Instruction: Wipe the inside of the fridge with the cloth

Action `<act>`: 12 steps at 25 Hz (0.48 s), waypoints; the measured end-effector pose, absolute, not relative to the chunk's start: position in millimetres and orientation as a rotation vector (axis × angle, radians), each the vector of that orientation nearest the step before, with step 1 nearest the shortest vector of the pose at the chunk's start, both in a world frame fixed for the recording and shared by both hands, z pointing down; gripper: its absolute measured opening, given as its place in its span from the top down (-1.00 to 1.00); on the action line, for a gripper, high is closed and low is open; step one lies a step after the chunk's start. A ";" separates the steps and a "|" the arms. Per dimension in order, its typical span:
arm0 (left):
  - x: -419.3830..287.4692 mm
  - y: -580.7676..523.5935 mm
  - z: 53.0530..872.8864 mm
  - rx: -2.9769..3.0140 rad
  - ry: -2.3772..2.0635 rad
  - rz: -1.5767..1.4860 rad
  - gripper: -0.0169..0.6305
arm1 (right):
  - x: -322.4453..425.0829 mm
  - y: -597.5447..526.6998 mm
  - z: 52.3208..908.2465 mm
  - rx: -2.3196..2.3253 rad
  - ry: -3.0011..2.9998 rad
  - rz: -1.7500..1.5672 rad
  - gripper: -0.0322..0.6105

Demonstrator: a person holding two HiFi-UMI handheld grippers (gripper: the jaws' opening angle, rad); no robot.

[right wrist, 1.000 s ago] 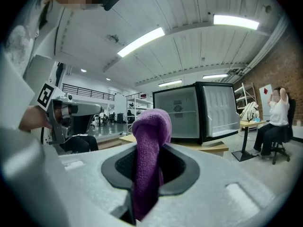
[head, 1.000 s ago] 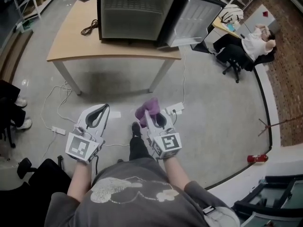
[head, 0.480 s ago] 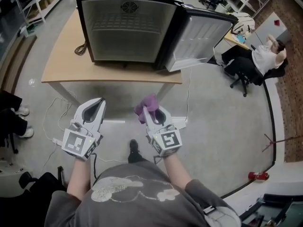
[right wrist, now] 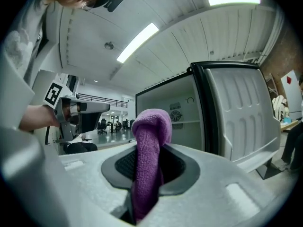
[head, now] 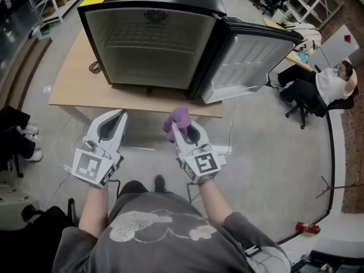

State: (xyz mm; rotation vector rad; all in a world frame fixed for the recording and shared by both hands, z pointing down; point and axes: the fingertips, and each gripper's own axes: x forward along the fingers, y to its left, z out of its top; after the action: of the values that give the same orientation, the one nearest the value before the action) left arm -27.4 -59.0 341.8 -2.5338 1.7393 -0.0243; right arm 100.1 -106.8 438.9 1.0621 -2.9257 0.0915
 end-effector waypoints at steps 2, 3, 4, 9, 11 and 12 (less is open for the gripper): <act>-32.4 -64.8 341.9 -2.537 1.747 -0.027 0.89 | 88.0 -113.3 435.1 1.034 -2.946 0.090 0.67; -35.8 -68.2 343.2 -2.539 1.753 -0.031 0.89 | 81.6 -116.0 433.5 1.021 -2.952 0.090 0.67; -39.2 -72.0 344.9 -2.541 1.759 -0.037 0.89 | 75.5 -118.5 432.1 1.011 -2.956 0.090 0.67; -58.0 -98.4 349.0 -2.573 1.735 -0.022 0.89 | 49.7 -134.6 421.8 1.006 -2.970 0.073 0.67; -66.7 -113.4 347.8 -2.596 1.699 -0.001 0.89 | 36.8 -144.9 415.9 1.005 -2.979 0.039 0.67; -71.4 -121.6 346.5 -2.604 1.677 0.004 0.89 | 29.5 -151.8 413.4 1.011 -2.978 0.020 0.67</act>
State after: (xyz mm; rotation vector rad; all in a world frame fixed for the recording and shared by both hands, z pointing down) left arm -71.4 -121.6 346.5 -2.6038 1.6773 0.0045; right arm 29.5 -151.8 413.4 1.0111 -2.9777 0.0204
